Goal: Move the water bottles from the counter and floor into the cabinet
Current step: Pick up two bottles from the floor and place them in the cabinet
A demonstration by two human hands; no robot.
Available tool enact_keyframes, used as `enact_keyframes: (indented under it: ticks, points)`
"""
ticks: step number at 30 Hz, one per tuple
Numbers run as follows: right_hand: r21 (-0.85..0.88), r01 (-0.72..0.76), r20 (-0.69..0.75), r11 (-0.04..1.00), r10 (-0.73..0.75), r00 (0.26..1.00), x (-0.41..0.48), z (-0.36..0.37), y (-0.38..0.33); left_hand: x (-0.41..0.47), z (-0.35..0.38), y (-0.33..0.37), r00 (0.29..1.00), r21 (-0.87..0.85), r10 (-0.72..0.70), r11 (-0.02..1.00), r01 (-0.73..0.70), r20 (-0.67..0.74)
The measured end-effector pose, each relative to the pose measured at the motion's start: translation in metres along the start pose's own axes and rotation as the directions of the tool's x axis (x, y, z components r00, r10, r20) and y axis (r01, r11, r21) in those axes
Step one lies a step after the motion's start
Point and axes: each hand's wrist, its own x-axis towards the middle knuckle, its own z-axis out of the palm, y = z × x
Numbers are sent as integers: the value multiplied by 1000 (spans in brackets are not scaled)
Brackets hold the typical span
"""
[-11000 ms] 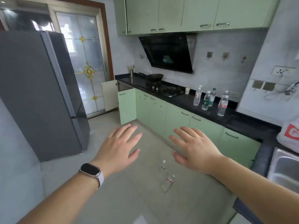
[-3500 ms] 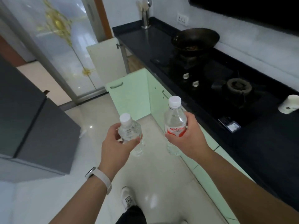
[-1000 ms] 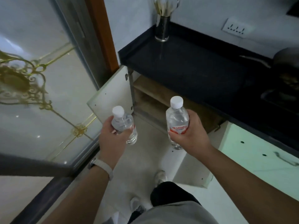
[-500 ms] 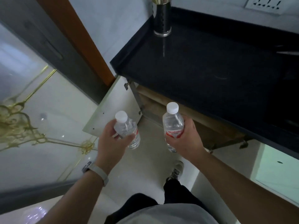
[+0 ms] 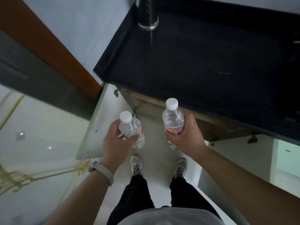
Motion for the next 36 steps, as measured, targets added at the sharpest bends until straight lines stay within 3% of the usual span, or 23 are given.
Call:
enact_keyframes:
  ticks: [9, 18, 27, 36]
  points:
    - [-41, -123, -35, 992, 122, 992, 19, 74, 32, 71, 15, -62, 991, -30, -71, 997, 75, 113]
    - [-9, -133, -74, 991, 132, 988, 77, 130, 144, 137, 112, -163, 995, -143, -34, 989, 47, 93]
    - [97, 27, -137, 995, -13, 990, 163, 198, 257, 224, 202, -270, 991, -176, 114, 979, -101, 69]
    - [94, 187, -183, 978, -168, 969, 221, 240, 289, 293, 222, -298, 960, -209, 279, 941, -268, 26]
